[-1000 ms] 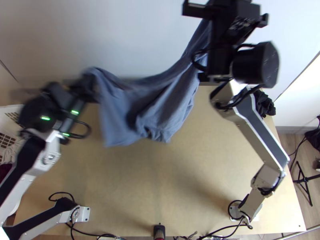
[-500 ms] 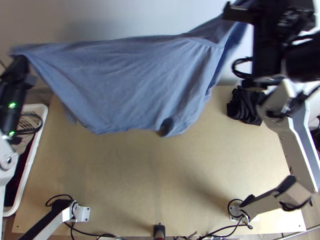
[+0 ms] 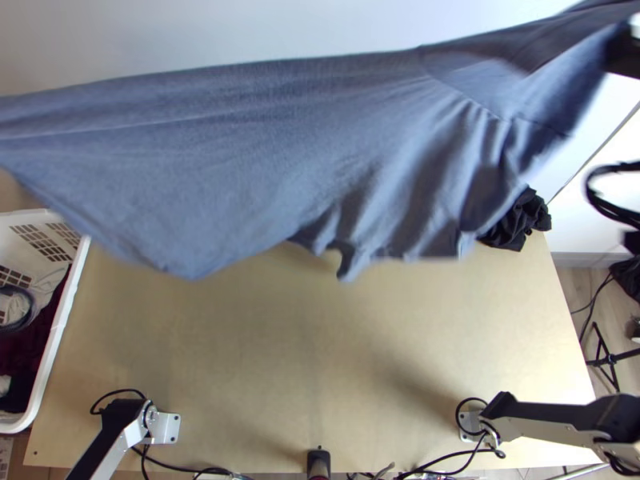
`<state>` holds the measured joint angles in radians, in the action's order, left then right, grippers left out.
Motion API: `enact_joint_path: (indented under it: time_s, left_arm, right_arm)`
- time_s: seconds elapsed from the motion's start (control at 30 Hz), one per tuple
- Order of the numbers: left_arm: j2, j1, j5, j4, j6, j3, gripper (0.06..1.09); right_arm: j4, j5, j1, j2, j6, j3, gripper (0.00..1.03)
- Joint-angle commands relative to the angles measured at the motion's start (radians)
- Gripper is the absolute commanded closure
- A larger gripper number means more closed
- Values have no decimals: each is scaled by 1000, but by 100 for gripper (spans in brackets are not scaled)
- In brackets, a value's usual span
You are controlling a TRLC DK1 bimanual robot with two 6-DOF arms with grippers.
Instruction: Fold the t-shirt
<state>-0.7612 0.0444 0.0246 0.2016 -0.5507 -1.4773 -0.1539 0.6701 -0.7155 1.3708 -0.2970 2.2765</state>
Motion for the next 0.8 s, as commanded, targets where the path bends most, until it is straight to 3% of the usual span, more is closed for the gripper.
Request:
enact_joint_path:
  time_s: [0.0,0.13,0.27,0.37,0.43,0.5,0.63,0.77]
  left_arm:
    - [62,0,6,87,-18,-83,105]
    - [68,0,40,133,-43,-167,105]
    - [79,3,129,199,-89,-268,105]
    - [94,46,276,252,-152,-370,105]
    - [103,172,411,263,-216,-403,105]
    - [117,267,489,237,-272,-399,105]
    - [137,296,494,226,-301,-313,105]
    - [180,367,494,96,-318,-103,105]
  right_arm:
    - [-96,-9,-9,-91,47,-6,100]
    - [-179,-27,-50,-127,88,-6,100]
    - [-357,-87,-64,-167,210,-5,100]
    - [-477,-132,-78,-184,283,-5,100]
    - [-487,-145,-90,-188,292,-3,100]
    - [-487,-165,-108,-188,291,11,100]
    - [-483,-176,-116,-174,303,5,100]
    - [-457,-176,-121,-142,303,5,100]
